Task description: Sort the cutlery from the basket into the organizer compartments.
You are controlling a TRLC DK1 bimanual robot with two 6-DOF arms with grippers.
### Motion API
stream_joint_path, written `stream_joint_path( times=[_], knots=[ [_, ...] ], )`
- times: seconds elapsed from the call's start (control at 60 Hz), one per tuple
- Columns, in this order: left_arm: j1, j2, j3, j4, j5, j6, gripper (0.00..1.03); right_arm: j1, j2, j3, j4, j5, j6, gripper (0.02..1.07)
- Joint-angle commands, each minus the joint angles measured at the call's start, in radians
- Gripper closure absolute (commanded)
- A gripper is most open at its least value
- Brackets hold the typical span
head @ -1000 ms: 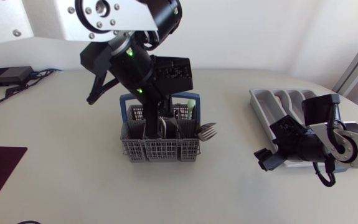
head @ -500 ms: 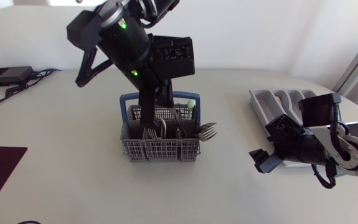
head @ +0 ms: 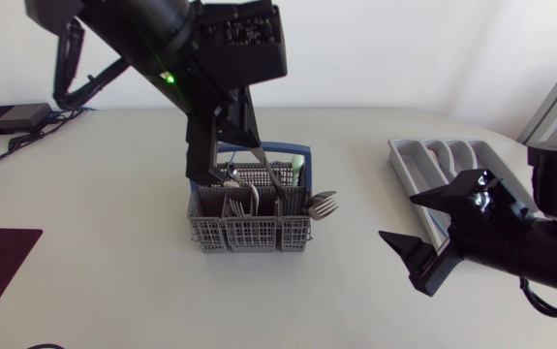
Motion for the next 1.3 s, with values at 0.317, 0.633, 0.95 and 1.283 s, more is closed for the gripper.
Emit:
stream_joint_path(
  times=[0.317, 0.633, 0.95, 1.283],
  knots=[
    [-0.011, -0.079, 0.06, -0.026, 0.097, -0.088, 1.0, 0.255, -0.104, 0.053, 0.053, -0.009, 0.095, 0.11],
    [-0.002, -0.099, 0.03, -0.023, 0.18, -0.142, 1.0, 0.387, 0.035, 0.085, 0.209, 0.013, 0.126, 0.22],
    [0.008, -0.113, -0.061, 0.037, 0.227, -0.159, 1.0, 0.419, 0.198, 0.139, 0.324, 0.017, 0.15, 0.38],
    [0.026, -0.126, -0.072, 0.054, 0.253, -0.156, 1.0, 0.44, 0.35, 0.191, 0.41, -0.006, 0.184, 0.62]
  ],
)
